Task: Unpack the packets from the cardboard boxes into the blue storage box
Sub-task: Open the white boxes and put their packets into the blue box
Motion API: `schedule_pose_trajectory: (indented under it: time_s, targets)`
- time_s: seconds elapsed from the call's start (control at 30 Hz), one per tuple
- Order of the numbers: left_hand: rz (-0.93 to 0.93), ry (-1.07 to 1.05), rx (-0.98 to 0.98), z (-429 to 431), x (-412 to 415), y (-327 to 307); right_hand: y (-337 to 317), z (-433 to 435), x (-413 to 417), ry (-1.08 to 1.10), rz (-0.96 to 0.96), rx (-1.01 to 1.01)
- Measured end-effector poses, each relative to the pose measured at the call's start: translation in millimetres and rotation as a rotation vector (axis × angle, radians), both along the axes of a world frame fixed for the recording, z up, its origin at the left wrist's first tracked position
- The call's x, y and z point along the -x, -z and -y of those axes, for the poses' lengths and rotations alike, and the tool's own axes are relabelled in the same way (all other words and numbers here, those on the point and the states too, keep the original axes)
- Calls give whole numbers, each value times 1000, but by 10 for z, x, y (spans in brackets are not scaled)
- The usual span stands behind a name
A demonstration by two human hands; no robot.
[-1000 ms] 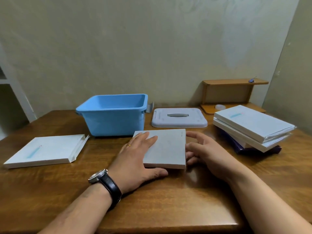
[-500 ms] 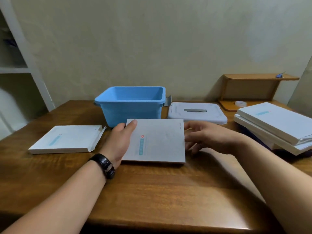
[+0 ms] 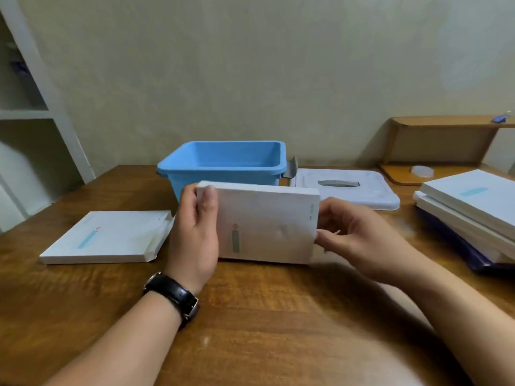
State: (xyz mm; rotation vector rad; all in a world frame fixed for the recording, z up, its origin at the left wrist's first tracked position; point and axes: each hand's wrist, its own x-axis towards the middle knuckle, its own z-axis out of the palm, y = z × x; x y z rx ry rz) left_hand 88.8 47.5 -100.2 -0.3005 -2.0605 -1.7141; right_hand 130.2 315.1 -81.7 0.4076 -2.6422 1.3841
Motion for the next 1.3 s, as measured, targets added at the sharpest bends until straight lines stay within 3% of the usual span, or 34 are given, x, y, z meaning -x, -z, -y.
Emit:
schedule_pose_trajectory:
  time_s: [0.07, 0.17, 0.27, 0.33, 0.43, 0.57, 0.83, 1.1, 1.3]
  targets:
    - [66, 43, -134, -5, 14, -12, 38, 75, 3, 26, -105, -59]
    - [107, 51, -215, -5, 51, -9, 78, 60, 23, -2, -89, -56]
    - [142, 37, -318, 0, 65, -33, 25, 63, -6, -46, 6, 115]
    - [173, 50, -389, 20, 85, -50, 20, 104, -35, 6, -59, 209]
    - [199, 59, -408, 32, 94, -66, 64, 147, -45, 80, -324, 57]
    - [225, 73, -416, 24, 91, -86, 79, 202, -33, 59, -394, -228]
    - [230, 47, -382, 12, 60, -88, 93, 136, -7, -46, -160, 109]
    - [278, 77, -350, 34, 51, -120, 34, 140, -38, -174, 170, 270]
    - [277, 89, -321, 33, 30, -139, 47, 112, -18, -121, 94, 76]
